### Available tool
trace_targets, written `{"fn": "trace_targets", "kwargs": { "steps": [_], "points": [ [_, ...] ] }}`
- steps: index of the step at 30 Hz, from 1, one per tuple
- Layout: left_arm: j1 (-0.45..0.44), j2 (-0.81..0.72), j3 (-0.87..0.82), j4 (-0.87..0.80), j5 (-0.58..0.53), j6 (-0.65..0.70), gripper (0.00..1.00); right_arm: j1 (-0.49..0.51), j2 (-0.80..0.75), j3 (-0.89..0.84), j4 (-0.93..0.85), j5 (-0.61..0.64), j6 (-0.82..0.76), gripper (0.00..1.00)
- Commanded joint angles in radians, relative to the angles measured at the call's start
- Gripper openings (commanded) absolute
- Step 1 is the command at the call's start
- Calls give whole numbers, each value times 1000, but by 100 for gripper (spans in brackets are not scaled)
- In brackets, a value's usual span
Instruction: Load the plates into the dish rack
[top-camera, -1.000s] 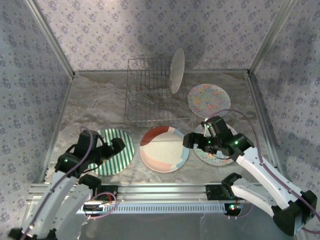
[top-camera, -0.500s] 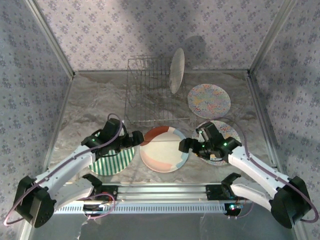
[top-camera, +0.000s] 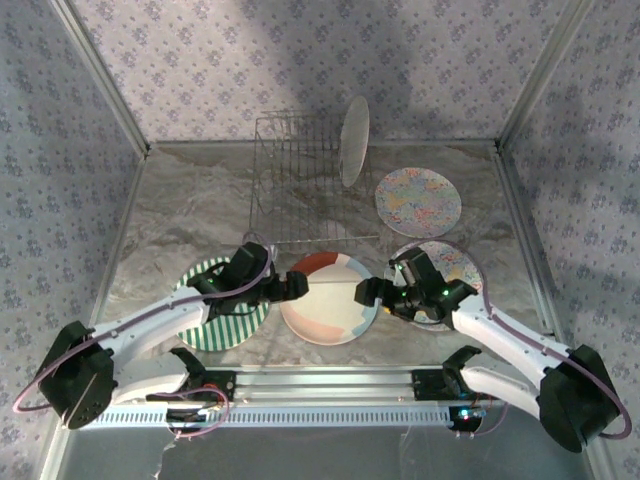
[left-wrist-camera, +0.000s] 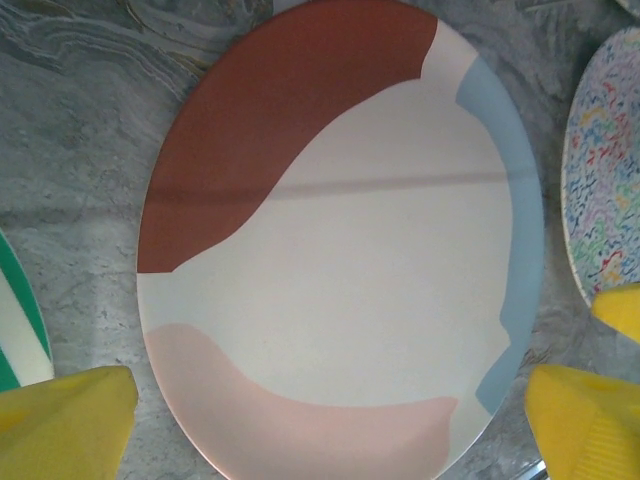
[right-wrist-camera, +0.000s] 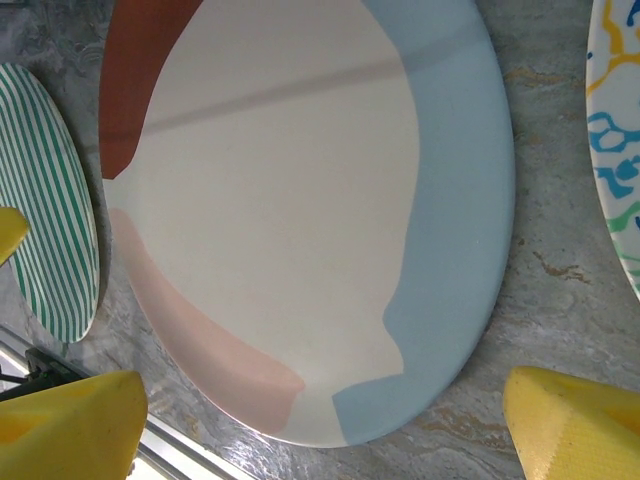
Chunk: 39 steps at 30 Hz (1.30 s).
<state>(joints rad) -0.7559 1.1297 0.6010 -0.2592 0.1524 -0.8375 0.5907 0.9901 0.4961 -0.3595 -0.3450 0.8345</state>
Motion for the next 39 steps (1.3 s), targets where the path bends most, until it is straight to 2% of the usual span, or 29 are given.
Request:
{"fn": "trace_targets", "kwargs": {
  "steps": [1, 24, 39],
  "points": [
    [-13, 29, 23, 5, -15, 35, 99, -8, -15, -24, 24, 6, 23, 94],
    [-59, 187, 51, 81, -32, 89, 99, -3, -27, -69, 55, -3, 90, 93],
    [-62, 171, 9, 87, -103, 84, 99, 15, 67, -71, 127, -8, 118, 92]
  ]
}}
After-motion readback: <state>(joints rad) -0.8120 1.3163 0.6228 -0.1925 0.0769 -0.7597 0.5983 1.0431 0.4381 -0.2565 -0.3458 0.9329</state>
